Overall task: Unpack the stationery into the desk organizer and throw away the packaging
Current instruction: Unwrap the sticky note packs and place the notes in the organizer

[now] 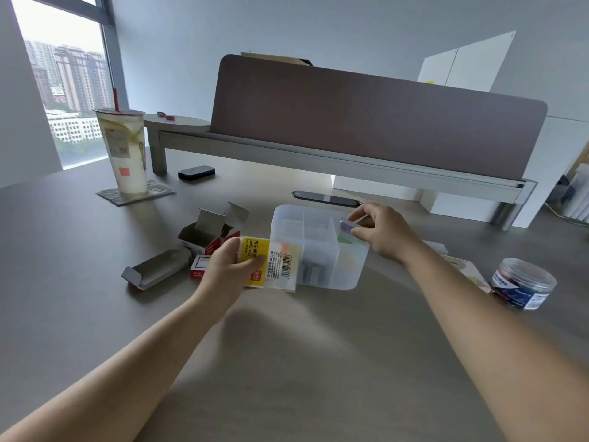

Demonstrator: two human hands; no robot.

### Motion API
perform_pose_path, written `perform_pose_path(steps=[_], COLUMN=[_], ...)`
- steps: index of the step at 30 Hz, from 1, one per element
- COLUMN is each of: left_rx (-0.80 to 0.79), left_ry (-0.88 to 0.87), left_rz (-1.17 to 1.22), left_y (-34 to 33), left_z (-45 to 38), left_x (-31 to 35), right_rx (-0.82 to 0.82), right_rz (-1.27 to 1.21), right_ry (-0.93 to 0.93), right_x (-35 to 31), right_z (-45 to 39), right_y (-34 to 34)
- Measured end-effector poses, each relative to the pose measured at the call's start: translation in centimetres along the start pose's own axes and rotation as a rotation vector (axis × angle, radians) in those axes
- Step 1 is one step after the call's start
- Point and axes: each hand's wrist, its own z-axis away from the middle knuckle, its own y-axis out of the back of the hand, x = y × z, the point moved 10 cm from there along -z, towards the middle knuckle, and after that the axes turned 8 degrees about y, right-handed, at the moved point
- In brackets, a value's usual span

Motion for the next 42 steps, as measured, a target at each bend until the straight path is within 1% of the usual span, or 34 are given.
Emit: perform_pose_path(steps=[4,6,9,11,13,15,18,20,21,22,24,25,26,27,28,32,35,39,42], left_rx=[0.004,0.016,0.081,0.153,0.245,0.323,0.384,0.428,0.422,0.375,0.175,0.071,-0.007,-0.049,-0.057,0.041,0.082,0.109,0.163], left_ry=[0.015,0.021,0.022,0.003,-0.022,-0.034,-0.08,-0.16,-0.219,-0.289,-0.396,-0.401,-0.375,-0.322,-0.26,-0.038,0.067,0.091,-0.015], left_rz=[-0.013,-0.049,-0.166,-0.281,-0.391,-0.531,-0.836,-0.935,-0.944,-0.951,-1.035,-1.126,-1.231,-1.322,-1.379,-1.426,-1.44,-1.412,-1.403], left_y=[0.1,0.3,1.5,2.6,4.1,5.4,6.0,5.8,5.3,4.4,1.7,0.5,-0.2,-0.3,0.0,2.8,4.4,4.8,4.4], left_z=[0.4,0.6,1.3,1.9,2.7,3.3,3.6,4.4,5.0,5.6,6.6,6.9,7.0,6.8,6.5,5.1,4.3,3.4,3.8], left_x=[-0.1,-0.1,-0.4,-0.6,-0.6,-0.6,-0.1,1.0,1.8,2.2,1.7,0.7,-0.6,-1.7,-2.6,-3.7,-3.9,-3.6,-2.5], right_rx=[0.018,0.056,0.162,0.199,0.149,0.02,-0.17,-0.21,-0.213,-0.214,-0.212,-0.21,-0.206,-0.203,-0.199,-0.19,-0.19,-0.194,-0.192], right_rz=[-0.033,-0.056,-0.024,0.029,0.055,0.07,0.128,0.161,0.167,0.171,0.175,0.178,0.181,0.184,0.183,0.174,0.169,0.166,0.156], right_ry=[0.02,0.026,0.096,0.147,0.164,0.128,0.069,0.068,0.069,0.068,0.067,0.067,0.066,0.065,0.065,0.065,0.067,0.066,0.065], right_x=[-0.5,-0.9,-1.8,-2.4,-2.3,-1.6,-0.6,-0.5,-0.5,-0.5,-0.6,-0.6,-0.6,-0.6,-0.6,-0.6,-0.7,-0.5,-0.4], right_z=[1.4,2.6,5.4,7.6,9.6,10.9,12.1,12.3,12.3,12.3,12.4,12.4,12.4,12.4,12.4,12.4,12.3,12.3,12.2], right_y=[-0.1,0.2,0.5,-0.1,-1.9,-4.4,-7.2,-7.7,-7.7,-7.7,-7.7,-7.6,-7.6,-7.6,-7.6,-7.5,-7.5,-7.5,-7.6])
